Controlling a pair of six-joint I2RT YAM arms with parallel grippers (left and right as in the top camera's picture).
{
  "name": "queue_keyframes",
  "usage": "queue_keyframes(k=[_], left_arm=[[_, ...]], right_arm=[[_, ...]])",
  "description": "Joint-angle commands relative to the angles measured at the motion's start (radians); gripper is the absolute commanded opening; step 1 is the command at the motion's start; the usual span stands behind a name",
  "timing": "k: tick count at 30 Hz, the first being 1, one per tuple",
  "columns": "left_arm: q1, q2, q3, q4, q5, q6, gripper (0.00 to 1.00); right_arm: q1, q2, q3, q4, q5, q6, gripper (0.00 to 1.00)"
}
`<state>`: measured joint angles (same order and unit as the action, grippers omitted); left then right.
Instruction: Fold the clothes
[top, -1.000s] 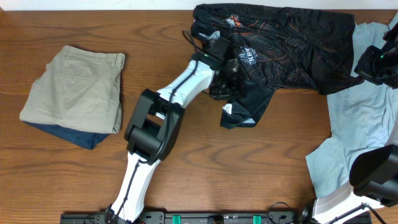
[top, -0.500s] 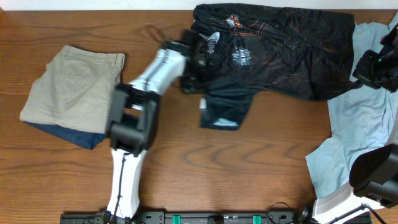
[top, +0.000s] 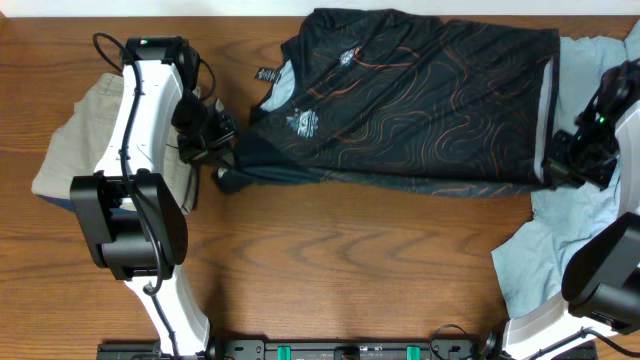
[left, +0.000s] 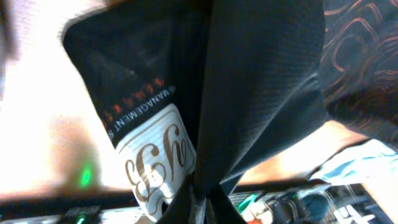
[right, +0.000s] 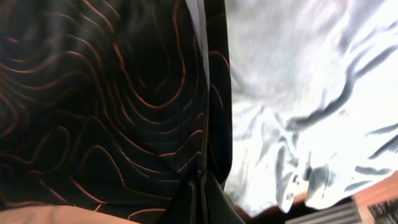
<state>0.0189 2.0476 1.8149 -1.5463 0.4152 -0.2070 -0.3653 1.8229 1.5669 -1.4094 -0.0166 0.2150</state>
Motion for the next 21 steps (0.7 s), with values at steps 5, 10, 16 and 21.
queue_keyframes(k=[5,10,16,21], left_arm=[[-0.002,-0.08,-0.164,0.012,-0.118,0.053,0.06],[0.006,-0.245,-0.409,0.13,-0.119,0.023,0.07],[0.029,-0.472,-0.655,0.226,-0.122,-0.062,0.06],[0.05,-0.617,-0.763,0.226,-0.121,-0.116,0.06]], right_arm=[[0.005,-0.023,-0.121,0.004,0.039,-0.014,0.01],[0.005,-0.024,-0.169,0.003,0.047,-0.014,0.01],[0.005,-0.031,-0.2,-0.021,0.047,-0.014,0.01],[0.003,-0.062,-0.23,-0.027,0.055,-0.014,0.01]])
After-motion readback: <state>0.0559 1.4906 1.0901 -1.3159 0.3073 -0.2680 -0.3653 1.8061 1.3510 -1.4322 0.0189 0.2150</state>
